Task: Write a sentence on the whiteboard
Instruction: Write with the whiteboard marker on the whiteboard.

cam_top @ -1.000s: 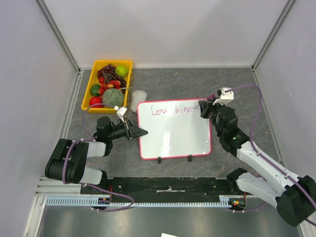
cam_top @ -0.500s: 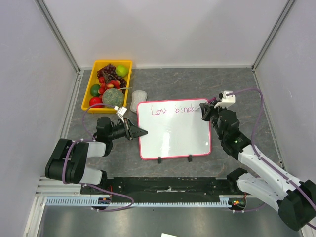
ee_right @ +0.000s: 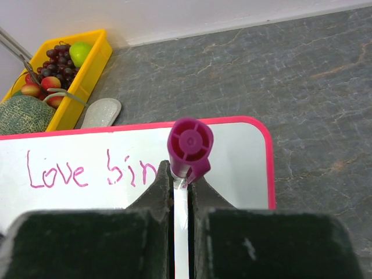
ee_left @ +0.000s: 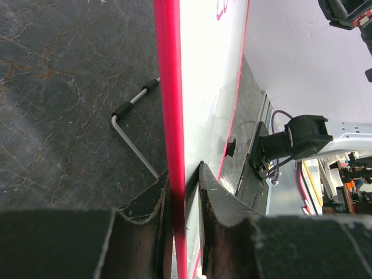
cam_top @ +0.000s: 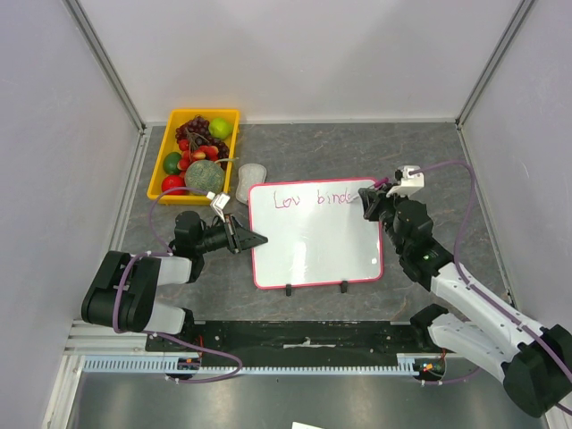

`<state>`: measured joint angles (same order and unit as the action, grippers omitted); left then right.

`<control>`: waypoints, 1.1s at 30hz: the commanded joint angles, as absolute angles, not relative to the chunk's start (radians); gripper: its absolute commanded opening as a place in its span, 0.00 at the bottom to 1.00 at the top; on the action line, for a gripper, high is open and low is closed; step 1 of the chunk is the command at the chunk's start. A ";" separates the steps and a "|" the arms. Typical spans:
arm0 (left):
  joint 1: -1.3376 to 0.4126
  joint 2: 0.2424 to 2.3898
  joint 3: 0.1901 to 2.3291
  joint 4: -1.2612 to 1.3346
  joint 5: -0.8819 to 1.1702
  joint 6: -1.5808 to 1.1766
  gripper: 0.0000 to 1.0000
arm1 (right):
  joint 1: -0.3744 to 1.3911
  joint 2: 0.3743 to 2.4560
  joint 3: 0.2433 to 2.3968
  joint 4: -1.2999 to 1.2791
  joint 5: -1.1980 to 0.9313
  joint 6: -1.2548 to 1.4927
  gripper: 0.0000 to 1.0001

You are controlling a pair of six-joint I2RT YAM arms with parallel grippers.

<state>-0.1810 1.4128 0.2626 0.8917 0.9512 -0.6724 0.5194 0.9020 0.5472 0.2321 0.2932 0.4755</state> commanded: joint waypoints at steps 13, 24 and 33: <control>-0.183 1.399 0.261 0.887 0.917 -0.611 0.02 | 0.514 0.770 0.580 0.201 0.221 0.560 0.00; -0.183 1.399 0.259 0.888 0.917 -0.612 0.02 | 0.514 0.733 0.558 0.160 0.204 0.531 0.00; -0.183 1.402 0.261 0.890 0.917 -0.612 0.02 | 0.514 0.735 0.558 0.124 0.173 0.488 0.00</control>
